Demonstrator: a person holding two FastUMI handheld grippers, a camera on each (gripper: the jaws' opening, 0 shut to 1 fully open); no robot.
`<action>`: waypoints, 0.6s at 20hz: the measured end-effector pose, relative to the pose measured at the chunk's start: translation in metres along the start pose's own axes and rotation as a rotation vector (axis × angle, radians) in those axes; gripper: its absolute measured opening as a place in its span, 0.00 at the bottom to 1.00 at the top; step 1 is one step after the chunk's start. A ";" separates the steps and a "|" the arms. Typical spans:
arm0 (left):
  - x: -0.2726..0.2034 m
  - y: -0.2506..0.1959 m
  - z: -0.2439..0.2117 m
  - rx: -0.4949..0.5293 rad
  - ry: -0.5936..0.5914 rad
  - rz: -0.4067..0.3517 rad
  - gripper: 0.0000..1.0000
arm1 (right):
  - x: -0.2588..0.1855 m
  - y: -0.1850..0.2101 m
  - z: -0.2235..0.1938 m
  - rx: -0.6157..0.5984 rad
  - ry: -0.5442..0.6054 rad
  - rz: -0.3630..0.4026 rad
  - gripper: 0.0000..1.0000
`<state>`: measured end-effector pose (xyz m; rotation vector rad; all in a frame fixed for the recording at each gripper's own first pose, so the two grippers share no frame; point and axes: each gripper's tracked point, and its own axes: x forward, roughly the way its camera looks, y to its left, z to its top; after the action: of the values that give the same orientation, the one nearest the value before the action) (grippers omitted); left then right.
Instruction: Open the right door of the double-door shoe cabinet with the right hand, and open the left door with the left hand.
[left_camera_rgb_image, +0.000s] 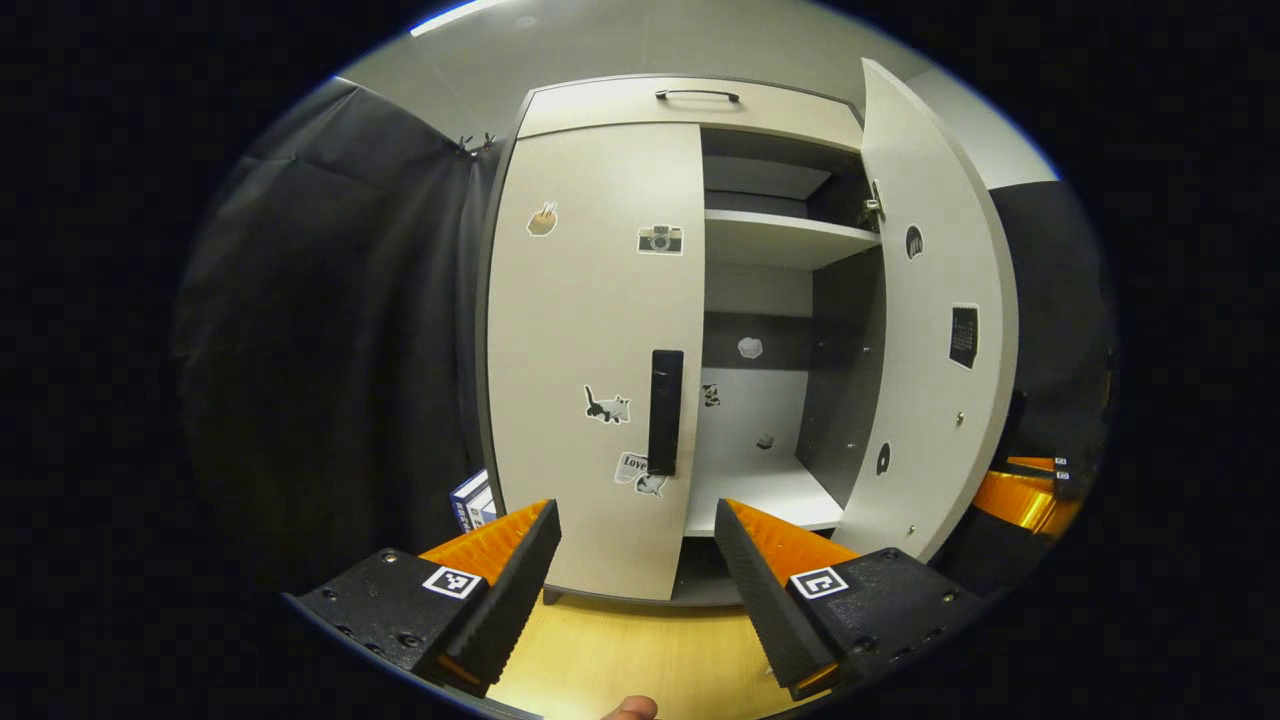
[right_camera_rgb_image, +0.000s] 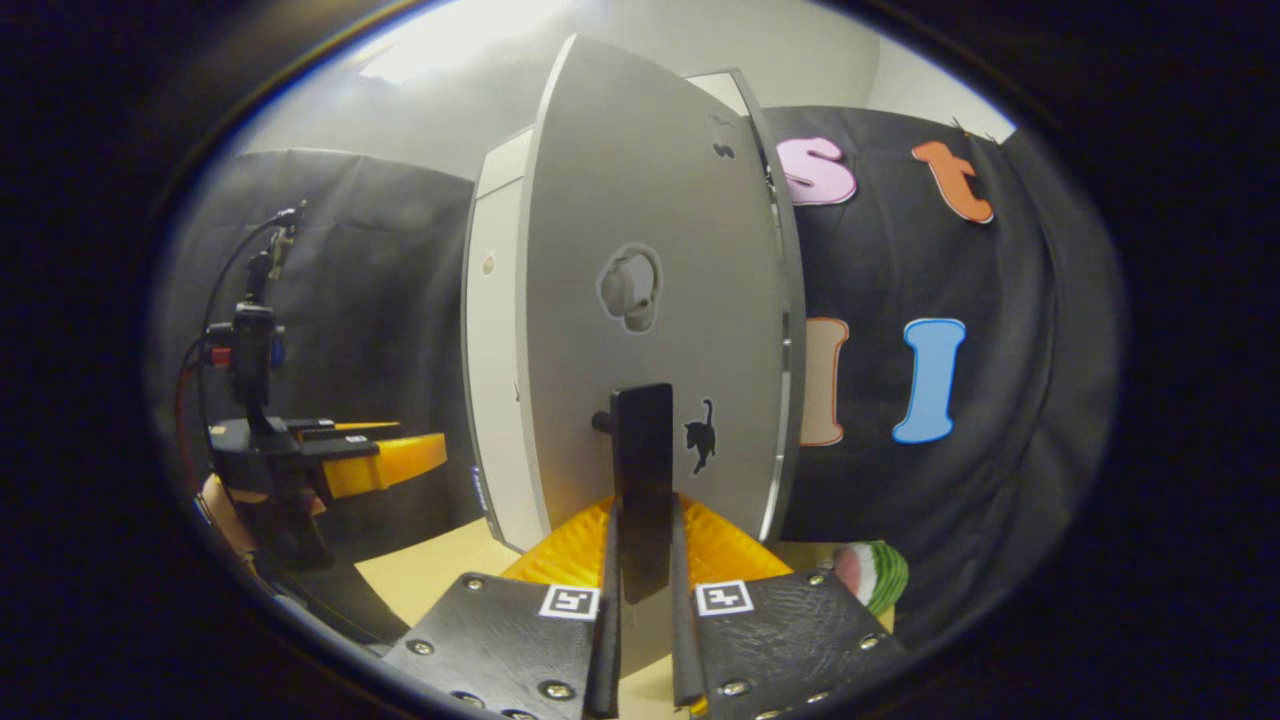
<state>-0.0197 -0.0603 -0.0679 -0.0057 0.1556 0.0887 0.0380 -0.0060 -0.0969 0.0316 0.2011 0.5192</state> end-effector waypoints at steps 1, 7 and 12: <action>0.000 -0.005 0.000 0.003 0.001 -0.007 0.96 | -0.003 -0.003 -0.002 0.004 0.001 -0.004 0.21; -0.001 -0.027 -0.002 0.031 0.000 -0.046 0.96 | -0.021 -0.038 -0.015 0.063 0.024 -0.105 0.21; 0.007 -0.038 -0.003 0.026 0.009 -0.066 0.96 | -0.031 -0.056 -0.014 0.190 -0.015 -0.137 0.16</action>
<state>-0.0098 -0.0974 -0.0722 0.0146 0.1651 0.0204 0.0364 -0.0698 -0.1099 0.2056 0.2353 0.3617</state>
